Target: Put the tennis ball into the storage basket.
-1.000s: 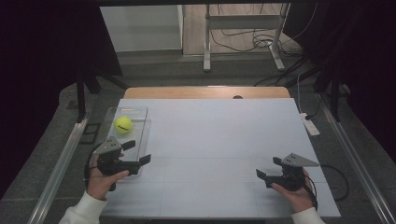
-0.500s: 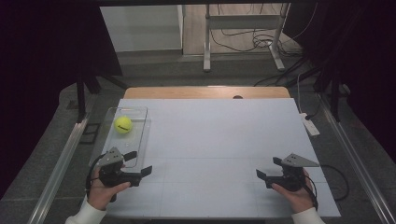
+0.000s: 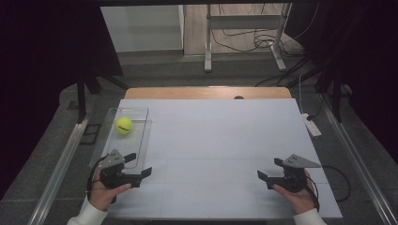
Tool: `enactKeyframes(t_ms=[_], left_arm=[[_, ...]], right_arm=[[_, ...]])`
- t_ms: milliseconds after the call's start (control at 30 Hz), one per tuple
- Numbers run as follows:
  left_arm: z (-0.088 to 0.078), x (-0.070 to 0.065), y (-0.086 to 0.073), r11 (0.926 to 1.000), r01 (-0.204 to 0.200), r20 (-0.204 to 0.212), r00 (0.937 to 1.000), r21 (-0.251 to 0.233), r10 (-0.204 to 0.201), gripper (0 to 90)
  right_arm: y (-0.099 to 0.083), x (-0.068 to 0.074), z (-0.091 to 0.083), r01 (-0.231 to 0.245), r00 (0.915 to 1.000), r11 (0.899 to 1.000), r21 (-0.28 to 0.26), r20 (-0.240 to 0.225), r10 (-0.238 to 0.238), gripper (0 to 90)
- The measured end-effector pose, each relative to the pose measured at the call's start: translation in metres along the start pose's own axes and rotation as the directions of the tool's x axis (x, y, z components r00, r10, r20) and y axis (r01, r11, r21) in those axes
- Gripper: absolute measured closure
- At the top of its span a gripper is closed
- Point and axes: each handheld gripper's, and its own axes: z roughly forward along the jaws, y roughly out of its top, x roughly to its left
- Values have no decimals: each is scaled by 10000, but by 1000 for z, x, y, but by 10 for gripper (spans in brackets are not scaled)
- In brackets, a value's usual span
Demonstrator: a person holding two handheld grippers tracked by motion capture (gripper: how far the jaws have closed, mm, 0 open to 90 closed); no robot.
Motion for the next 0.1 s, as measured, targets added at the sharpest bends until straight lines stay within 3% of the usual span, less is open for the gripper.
enactKeyframes(t_ms=[100], left_arm=[[1, 0, 0, 10000, 2, -56, 10000, 34, -2, 117]], right_arm=[[0, 0, 0, 0, 10000, 10000, -11, 11, 0, 113]])
